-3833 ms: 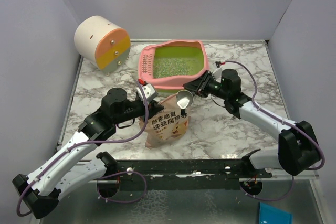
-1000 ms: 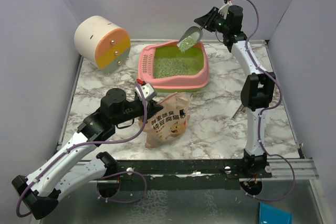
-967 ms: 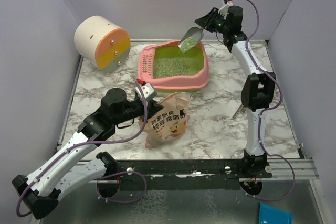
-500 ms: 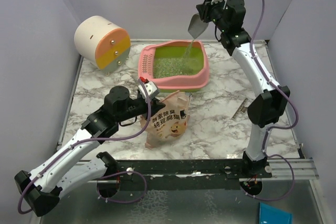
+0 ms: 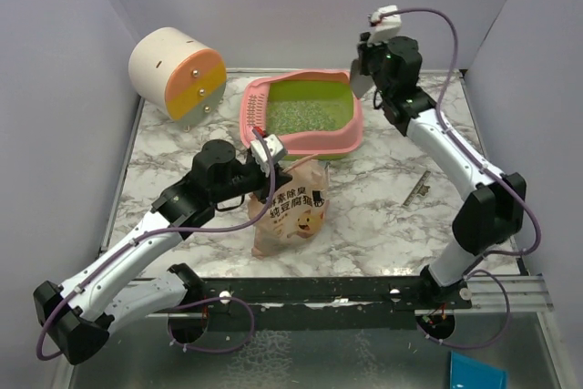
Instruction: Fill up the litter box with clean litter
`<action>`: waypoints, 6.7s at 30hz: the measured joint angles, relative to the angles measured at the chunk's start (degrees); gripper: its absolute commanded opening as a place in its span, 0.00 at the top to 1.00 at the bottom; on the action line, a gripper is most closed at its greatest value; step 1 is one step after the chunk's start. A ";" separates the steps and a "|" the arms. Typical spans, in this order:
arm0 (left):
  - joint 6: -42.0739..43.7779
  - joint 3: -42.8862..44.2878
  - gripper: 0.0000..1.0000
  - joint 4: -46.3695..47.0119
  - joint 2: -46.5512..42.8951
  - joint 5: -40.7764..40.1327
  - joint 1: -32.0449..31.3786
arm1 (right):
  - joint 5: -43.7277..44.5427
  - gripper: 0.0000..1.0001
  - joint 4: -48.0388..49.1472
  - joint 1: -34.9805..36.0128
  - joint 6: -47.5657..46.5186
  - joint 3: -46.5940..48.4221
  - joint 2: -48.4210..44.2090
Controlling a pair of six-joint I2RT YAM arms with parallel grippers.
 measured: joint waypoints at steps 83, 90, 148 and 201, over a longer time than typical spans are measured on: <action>5.11 0.31 0.40 5.57 -9.51 -18.10 0.04 | -18.23 0.13 -1.57 -41.09 43.32 -31.50 -3.48; 4.98 0.28 0.40 5.31 -9.73 -18.25 0.04 | -16.41 0.14 -8.81 -41.09 39.89 -24.52 9.05; 2.32 -11.72 0.12 11.43 -13.07 -19.50 0.26 | -78.99 0.29 45.90 -29.53 47.89 -61.81 -15.43; -1.66 -13.64 1.00 31.34 4.66 16.00 18.23 | -86.29 0.91 78.27 -18.40 58.84 -54.90 2.01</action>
